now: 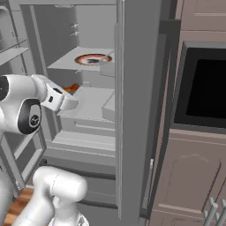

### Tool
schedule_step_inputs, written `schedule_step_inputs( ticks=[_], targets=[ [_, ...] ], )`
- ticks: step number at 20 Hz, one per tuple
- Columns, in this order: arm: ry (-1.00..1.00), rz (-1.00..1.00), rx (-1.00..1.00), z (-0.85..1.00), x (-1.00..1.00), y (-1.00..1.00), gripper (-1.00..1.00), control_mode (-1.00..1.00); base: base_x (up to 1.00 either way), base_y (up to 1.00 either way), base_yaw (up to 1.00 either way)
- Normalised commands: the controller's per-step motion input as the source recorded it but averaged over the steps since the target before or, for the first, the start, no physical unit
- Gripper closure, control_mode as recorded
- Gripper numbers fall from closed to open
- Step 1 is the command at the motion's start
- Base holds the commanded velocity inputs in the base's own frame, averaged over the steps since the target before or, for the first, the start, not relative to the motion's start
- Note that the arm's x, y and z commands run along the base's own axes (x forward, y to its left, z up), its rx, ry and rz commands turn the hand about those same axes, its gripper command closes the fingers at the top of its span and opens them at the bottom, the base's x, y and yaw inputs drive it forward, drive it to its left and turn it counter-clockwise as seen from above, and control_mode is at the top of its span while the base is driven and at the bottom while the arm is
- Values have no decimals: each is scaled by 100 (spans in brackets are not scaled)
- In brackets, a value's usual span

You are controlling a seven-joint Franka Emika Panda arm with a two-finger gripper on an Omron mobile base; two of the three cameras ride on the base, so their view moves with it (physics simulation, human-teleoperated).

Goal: Retrieve the chicken drumstick from the fridge and place it on the cutting board.

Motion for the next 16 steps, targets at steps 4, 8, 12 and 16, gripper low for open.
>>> schedule_step_inputs(
  ticks=[4,8,12,16],
  targets=[
    [43,0,2,-22,-100,-7,100,-100,0,0,0],
    [30,1,8,6,-24,-11,100,-100,0,0,0],
    [17,0,7,4,2,-5,100,-100,0,0,0],
    [0,0,0,-3,-11,0,100,-100,0,0,0]
  ],
)
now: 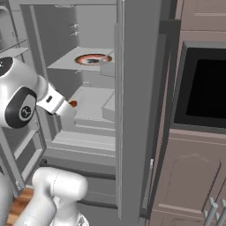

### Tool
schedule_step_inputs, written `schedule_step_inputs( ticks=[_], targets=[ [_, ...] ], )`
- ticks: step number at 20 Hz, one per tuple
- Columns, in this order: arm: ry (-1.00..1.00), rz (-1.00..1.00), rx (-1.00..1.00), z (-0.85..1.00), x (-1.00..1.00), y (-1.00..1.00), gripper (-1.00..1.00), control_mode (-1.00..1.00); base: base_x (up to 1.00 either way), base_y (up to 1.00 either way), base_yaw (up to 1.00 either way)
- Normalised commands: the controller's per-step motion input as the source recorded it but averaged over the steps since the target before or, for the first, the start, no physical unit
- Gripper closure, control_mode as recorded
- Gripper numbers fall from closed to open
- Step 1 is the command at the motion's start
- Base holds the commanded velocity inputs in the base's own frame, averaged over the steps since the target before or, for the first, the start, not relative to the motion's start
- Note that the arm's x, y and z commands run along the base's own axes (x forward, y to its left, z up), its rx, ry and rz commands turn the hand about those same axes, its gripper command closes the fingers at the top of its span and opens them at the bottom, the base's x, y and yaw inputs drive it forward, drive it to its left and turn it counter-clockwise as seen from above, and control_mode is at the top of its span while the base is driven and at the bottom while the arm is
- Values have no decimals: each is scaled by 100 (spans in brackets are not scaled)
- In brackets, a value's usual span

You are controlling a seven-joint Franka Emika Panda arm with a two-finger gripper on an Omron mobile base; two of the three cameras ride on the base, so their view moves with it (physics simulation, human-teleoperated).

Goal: Retrieve the chicken drumstick from the fridge and place it on the cutting board.

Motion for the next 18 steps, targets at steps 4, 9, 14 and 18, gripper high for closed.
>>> schedule_step_inputs(
  ticks=[4,9,14,18],
  targets=[
    [1,0,0,-9,-19,0,100,100,-75,0,4],
    [0,0,0,0,0,0,100,100,-95,15,12],
    [0,0,0,0,0,0,100,100,-48,76,6],
    [0,0,0,0,0,0,100,100,-22,100,0]
  ],
)
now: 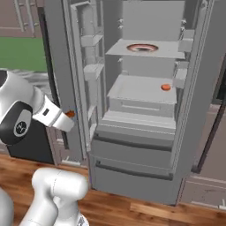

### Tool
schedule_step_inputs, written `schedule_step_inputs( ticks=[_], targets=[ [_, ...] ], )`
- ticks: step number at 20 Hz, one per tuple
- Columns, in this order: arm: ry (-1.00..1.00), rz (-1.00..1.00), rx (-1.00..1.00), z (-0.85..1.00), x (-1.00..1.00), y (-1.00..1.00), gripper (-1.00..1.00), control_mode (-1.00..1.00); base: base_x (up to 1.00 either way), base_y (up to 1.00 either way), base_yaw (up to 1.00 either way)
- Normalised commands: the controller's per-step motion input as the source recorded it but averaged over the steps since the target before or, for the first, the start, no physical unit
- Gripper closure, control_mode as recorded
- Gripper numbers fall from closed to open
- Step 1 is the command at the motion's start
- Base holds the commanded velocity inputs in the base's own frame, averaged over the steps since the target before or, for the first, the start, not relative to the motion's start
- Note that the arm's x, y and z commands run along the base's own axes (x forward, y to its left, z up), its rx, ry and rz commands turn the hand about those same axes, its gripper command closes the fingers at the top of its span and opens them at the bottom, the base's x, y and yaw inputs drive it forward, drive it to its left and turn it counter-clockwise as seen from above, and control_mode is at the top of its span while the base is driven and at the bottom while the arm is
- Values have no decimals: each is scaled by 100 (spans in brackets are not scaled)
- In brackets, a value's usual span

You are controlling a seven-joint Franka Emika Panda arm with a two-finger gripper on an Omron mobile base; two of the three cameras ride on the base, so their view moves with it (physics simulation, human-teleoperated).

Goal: Retrieve the chicken drumstick from the fridge and place it on the cutting board.

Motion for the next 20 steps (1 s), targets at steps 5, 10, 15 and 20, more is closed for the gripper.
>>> schedule_step_inputs(
  ticks=[5,10,15,20],
  targets=[
    [0,0,0,0,0,0,100,100,-67,89,-20],
    [0,0,0,0,0,0,100,100,-64,88,-27],
    [0,0,0,0,0,0,100,100,3,100,-3],
    [0,0,0,0,0,0,100,100,6,100,6]
  ],
)
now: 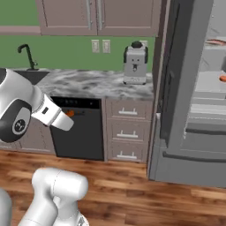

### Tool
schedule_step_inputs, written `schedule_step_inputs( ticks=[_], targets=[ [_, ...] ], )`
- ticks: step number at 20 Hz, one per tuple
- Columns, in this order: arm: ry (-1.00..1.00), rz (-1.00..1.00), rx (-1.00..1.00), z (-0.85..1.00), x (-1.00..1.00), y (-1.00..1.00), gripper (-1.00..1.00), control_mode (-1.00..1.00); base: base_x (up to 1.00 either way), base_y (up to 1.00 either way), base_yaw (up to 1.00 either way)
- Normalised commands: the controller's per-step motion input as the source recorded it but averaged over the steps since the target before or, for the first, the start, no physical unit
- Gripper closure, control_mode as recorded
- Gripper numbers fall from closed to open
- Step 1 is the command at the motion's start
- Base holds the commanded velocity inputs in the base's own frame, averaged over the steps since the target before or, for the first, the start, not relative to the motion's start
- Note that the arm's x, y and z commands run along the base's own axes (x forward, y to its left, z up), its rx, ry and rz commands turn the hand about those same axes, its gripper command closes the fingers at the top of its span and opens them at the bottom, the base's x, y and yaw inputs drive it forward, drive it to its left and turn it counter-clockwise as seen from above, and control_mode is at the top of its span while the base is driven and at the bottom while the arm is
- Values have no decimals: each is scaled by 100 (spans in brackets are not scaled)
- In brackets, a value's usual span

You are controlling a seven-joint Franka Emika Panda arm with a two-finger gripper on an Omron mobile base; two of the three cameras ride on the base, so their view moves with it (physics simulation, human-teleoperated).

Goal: Retrieve the chicken drumstick from the fridge and place it on the cutting board.

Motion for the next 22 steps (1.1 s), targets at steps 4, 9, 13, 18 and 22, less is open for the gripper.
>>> schedule_step_inputs(
  ticks=[4,9,13,18,22],
  targets=[
    [0,0,0,0,0,0,100,100,0,87,39],
    [0,0,0,0,0,0,100,100,0,34,52],
    [0,0,0,0,0,0,100,100,0,0,8],
    [0,0,0,0,0,0,100,100,37,71,9],
    [0,0,0,0,0,0,100,100,56,100,0]
  ],
)
